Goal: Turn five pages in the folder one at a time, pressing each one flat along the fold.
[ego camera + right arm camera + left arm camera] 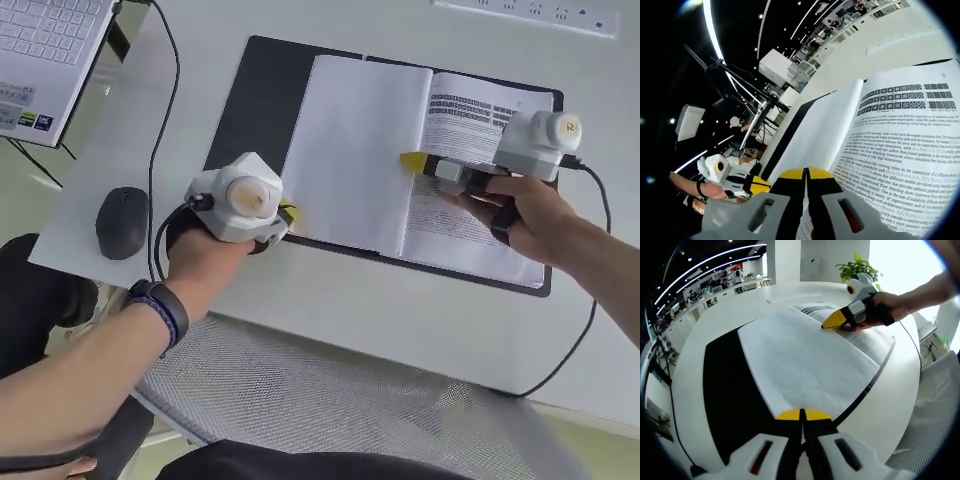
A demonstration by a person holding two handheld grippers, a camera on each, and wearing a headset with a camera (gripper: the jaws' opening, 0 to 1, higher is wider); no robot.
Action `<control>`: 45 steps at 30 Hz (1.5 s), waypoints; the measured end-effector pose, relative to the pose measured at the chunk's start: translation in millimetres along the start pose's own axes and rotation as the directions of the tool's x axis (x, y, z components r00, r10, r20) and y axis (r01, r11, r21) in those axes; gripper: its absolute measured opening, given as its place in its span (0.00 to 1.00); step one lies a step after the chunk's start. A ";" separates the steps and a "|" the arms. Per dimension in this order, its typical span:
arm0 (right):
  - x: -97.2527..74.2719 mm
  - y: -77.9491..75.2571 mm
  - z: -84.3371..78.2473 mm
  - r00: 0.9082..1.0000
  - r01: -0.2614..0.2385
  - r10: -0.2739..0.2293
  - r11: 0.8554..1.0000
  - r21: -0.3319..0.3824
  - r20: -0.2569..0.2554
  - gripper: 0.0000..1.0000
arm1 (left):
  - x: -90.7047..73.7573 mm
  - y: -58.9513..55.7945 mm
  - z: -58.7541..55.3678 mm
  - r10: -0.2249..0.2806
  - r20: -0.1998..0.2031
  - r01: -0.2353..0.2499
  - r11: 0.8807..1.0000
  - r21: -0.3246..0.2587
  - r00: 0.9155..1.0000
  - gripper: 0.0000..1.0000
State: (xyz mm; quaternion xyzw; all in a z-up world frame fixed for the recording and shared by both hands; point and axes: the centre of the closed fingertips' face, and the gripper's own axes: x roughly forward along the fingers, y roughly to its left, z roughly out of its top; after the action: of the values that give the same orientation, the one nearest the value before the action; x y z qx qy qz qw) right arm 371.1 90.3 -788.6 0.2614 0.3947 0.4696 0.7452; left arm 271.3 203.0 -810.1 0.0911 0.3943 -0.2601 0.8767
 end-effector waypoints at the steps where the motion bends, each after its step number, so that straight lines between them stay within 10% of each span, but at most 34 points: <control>1: 0.2 -0.1 0.7 1.000 -0.001 0.001 1.000 0.001 0.002 0.00 | 0.2 0.0 0.0 0.000 0.000 0.000 1.000 0.000 1.000 0.00; 20: 24.1 -42.5 70.2 0.980 0.024 -0.053 0.988 0.150 0.193 0.00 | -1.6 -0.6 0.7 -0.007 -0.003 0.007 1.000 -0.006 1.000 0.00; 35: 29.0 -101.2 134.9 0.873 0.031 -0.203 0.931 0.364 0.444 0.00 | -3.0 -0.3 1.8 -0.008 0.007 0.008 0.999 -0.034 1.000 0.00; 45: 35.0 -103.6 139.4 0.882 0.038 -0.199 0.934 0.356 0.427 0.00 | -2.7 0.0 2.0 -0.007 0.014 0.008 0.999 -0.043 1.000 0.00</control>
State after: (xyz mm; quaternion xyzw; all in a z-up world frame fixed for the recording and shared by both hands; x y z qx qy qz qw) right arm 547.1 75.6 -802.5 0.4629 0.2987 0.2731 0.7886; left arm 271.1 203.3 -806.8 0.0690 0.3939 -0.2555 0.8802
